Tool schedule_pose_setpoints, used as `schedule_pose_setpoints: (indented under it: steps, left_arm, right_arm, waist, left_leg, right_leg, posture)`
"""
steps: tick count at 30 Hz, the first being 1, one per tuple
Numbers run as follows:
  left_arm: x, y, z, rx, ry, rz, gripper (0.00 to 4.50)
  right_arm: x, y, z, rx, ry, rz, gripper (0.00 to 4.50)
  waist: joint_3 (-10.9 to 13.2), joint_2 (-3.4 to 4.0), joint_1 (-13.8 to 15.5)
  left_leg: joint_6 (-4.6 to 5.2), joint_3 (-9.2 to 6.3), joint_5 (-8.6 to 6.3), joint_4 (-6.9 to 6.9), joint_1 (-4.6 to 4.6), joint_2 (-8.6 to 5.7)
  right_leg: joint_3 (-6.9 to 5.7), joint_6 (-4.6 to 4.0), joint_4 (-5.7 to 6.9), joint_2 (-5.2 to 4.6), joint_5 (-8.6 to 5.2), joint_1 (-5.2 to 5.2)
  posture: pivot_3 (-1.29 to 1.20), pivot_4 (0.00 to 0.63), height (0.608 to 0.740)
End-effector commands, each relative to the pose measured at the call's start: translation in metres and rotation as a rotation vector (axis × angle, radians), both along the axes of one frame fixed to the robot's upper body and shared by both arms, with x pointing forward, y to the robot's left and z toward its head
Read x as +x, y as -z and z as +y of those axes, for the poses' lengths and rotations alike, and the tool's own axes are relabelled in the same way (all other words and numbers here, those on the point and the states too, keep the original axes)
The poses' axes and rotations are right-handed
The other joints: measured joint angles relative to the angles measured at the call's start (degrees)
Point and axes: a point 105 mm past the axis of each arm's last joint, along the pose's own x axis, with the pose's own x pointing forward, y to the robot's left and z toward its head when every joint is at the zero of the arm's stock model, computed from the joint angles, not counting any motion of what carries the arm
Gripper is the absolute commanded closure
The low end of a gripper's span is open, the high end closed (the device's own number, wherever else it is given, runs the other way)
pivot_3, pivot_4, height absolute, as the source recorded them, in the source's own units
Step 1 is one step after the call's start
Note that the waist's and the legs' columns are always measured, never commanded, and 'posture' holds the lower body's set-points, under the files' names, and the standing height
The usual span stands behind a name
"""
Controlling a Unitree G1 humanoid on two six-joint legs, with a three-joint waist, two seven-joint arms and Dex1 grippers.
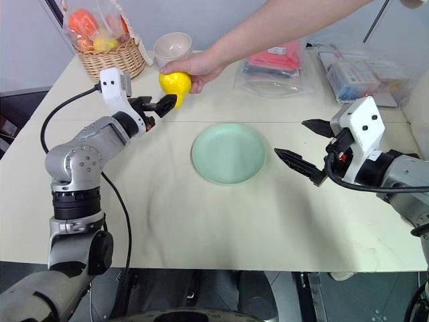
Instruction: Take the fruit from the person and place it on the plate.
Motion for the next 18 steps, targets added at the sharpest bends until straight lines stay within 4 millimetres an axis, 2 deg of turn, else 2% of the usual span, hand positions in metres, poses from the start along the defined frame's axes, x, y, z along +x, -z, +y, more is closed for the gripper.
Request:
schedule_pose_setpoints:
  steps: [1,8,17,18]
  left_arm:
    - [0.001,-0.021,-0.005,0.022,0.022,-0.085,0.00]
    - [0.015,-0.024,-0.010,0.052,0.056,-0.093,0.00]
    - [0.031,-0.014,-0.016,0.041,0.066,-0.083,0.00]
    - [0.032,-0.015,-0.016,0.040,0.066,-0.087,0.53]
  right_arm:
    - [-0.005,-0.011,0.002,-0.013,-0.002,-0.054,0.03]
    - [-0.006,-0.010,0.002,-0.012,0.005,-0.055,0.03]
    - [-0.007,-0.008,0.002,-0.010,0.014,-0.054,0.03]
    - [-0.007,-0.008,0.002,-0.010,0.014,-0.053,0.00]
  waist:
    - [0.00,0.00,-0.04]
    - [0.00,0.00,-0.03]
    - [0.00,-0.01,-0.04]
    - [0.00,-0.01,-0.04]
  left_leg:
    - [0.00,0.00,0.00,0.00,0.00,0.00]
    - [0.00,0.00,0.00,0.00,0.00,-0.01]
    - [0.00,0.00,0.00,0.01,0.00,-0.01]
    - [0.00,0.00,0.00,0.01,0.00,-0.01]
  right_leg:
    - [0.00,0.00,0.00,0.00,0.00,0.00]
    - [0.00,0.01,0.00,0.00,0.00,0.00]
    - [0.00,0.01,0.00,0.00,0.01,-0.01]
    - [0.00,0.01,0.00,0.00,0.01,-0.01]
  posture:
    - [0.00,0.150,0.740]
    - [0.00,0.150,0.740]
    - [0.00,0.150,0.740]
    - [0.00,0.150,0.740]
